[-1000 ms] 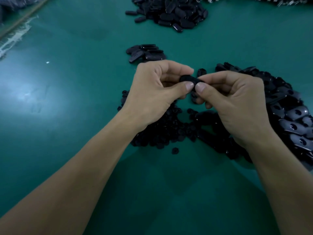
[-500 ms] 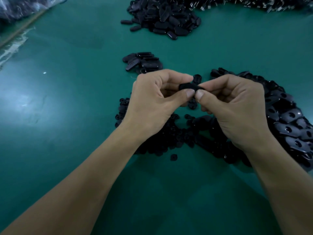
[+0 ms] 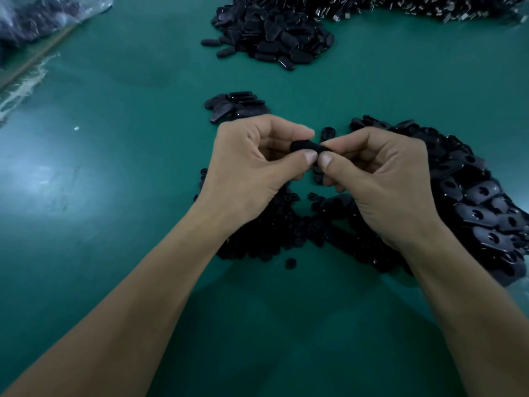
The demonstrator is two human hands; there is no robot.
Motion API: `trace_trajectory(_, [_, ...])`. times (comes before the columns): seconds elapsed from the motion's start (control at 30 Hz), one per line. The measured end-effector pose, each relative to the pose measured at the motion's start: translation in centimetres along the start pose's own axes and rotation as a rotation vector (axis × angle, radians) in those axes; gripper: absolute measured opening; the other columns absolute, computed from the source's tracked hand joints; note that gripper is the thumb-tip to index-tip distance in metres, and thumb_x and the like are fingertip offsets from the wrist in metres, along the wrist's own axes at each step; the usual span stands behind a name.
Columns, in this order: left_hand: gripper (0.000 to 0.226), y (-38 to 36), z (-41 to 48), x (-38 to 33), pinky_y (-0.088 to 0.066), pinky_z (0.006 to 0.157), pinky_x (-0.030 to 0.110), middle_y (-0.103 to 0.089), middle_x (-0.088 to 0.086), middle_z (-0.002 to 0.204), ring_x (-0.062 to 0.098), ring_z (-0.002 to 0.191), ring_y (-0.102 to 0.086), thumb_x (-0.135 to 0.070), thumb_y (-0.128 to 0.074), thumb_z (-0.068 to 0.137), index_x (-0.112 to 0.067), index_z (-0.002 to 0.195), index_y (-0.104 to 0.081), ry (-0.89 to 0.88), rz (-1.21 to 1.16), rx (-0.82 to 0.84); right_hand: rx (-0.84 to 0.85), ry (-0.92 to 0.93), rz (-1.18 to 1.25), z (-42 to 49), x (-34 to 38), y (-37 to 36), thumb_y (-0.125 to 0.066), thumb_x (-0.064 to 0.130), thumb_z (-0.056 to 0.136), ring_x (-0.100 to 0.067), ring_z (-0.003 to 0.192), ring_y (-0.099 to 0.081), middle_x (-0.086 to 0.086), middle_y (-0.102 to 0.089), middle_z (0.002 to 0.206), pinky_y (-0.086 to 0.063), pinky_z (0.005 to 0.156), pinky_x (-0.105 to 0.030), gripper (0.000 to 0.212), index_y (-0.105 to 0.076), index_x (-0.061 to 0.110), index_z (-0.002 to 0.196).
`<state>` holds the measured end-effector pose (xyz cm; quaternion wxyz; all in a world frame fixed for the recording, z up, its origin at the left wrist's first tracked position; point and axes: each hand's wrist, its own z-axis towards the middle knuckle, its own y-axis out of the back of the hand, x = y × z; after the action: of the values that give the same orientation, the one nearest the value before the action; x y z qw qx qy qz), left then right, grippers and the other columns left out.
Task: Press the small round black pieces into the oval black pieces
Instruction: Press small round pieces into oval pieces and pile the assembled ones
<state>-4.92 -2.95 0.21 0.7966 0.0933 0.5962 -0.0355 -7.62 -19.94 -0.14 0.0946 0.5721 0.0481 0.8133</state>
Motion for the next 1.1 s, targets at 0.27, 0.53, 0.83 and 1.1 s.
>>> trace_trajectory(0.27, [0.026, 0.1, 0.0, 0.4, -0.054, 0.06, 0.019, -0.072, -0.008, 0.068, 0.007, 0.058, -0.067, 0.003, -0.079, 0.081, -0.022, 0.089, -0.073, -0.011, 0.035, -0.041, -0.034, 0.01, -0.134, -0.2, -0.3, -0.3, -0.074, 0.016, 0.09, -0.007, 0.067, -0.07, 0.011, -0.073, 0.073, -0.051, 0.062, -0.016, 0.011, -0.073, 0.027, 0.092])
trace_trajectory(0.53, [0.021, 2.1, 1.1, 1.7, -0.062, 0.074, 0.031, -0.076, -0.006, 0.078, 0.016, 0.071, -0.075, -0.006, -0.08, 0.085, -0.021, 0.099, -0.075, 0.007, 0.058, -0.384, -0.17, 0.015, -0.969, -0.2, -0.5, 1.0, -0.06, 0.027, 0.099, -0.021, 0.106, -0.049, -0.004, -0.06, 0.108, -0.036, 0.094, -0.027, 0.031, -0.067, 0.014, 0.126])
trace_trajectory(0.83, [0.017, 4.7, 3.3, 2.7, -0.063, 0.081, 0.038, -0.077, -0.009, 0.078, 0.013, 0.07, -0.075, -0.015, -0.081, 0.084, -0.03, 0.091, -0.076, 0.064, 0.145, -0.482, 0.009, -0.344, -1.209, -0.2, -0.2, 1.5, -0.05, 0.046, 0.099, -0.032, 0.122, -0.039, -0.01, -0.052, 0.127, -0.034, 0.1, -0.045, 0.047, -0.054, 0.023, 0.14])
trace_trajectory(1.1, [0.016, 4.7, 7.1, 4.5, -0.057, 0.077, 0.013, -0.071, -0.014, 0.077, -0.001, 0.067, -0.069, -0.022, -0.083, 0.084, -0.022, 0.099, -0.077, 0.138, 0.426, -0.417, -0.031, -0.296, -1.146, -0.2, -0.3, 1.8, -0.055, 0.034, 0.1, -0.033, 0.116, -0.047, -0.01, -0.059, 0.119, -0.04, 0.095, -0.043, 0.035, -0.064, 0.017, 0.128])
